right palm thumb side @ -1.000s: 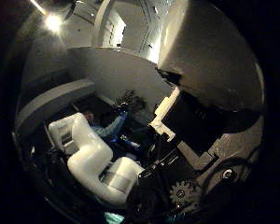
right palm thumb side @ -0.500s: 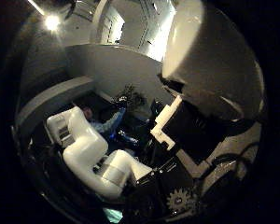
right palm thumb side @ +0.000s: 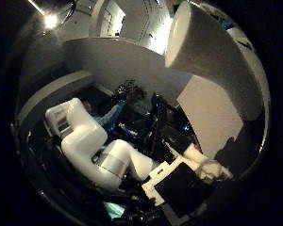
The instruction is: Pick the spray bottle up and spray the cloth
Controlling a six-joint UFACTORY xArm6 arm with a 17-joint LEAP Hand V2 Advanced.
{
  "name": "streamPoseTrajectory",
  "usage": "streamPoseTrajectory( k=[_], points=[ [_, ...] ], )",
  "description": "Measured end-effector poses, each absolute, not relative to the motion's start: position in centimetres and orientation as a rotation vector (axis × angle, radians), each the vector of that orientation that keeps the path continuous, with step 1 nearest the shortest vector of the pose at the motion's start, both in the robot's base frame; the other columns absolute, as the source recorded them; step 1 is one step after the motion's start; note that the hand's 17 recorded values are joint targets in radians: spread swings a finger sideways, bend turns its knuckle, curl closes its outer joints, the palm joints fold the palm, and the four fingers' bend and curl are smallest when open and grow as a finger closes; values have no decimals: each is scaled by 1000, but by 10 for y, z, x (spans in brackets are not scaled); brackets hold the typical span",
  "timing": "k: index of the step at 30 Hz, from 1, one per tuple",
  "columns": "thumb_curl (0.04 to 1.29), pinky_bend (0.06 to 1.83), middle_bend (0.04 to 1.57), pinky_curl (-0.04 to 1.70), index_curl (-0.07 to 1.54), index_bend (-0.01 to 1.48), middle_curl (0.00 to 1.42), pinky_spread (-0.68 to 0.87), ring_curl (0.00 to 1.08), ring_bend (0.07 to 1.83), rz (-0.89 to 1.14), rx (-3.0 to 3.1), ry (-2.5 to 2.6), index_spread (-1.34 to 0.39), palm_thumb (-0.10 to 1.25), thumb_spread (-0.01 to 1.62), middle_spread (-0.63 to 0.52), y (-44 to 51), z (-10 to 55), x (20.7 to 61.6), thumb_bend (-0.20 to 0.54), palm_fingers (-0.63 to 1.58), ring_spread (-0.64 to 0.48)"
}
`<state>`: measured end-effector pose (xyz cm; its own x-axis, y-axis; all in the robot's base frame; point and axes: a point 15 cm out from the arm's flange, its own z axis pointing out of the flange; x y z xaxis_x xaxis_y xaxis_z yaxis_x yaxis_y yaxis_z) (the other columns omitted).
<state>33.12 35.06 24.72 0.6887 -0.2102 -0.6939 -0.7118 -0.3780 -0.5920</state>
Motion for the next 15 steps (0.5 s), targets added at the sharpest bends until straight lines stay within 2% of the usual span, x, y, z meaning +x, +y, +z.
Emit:
streamPoseTrajectory(
  k=[7,15],
  points=[
    [401,613,259,405,366,170,325,247,251,608,626,-1931,720,-445,760,943,-26,345,251,339,-27,151,-24],
    [396,617,241,360,293,147,338,279,250,581,604,-1942,724,-414,761,943,-18,347,268,350,-27,110,9]
  ],
)
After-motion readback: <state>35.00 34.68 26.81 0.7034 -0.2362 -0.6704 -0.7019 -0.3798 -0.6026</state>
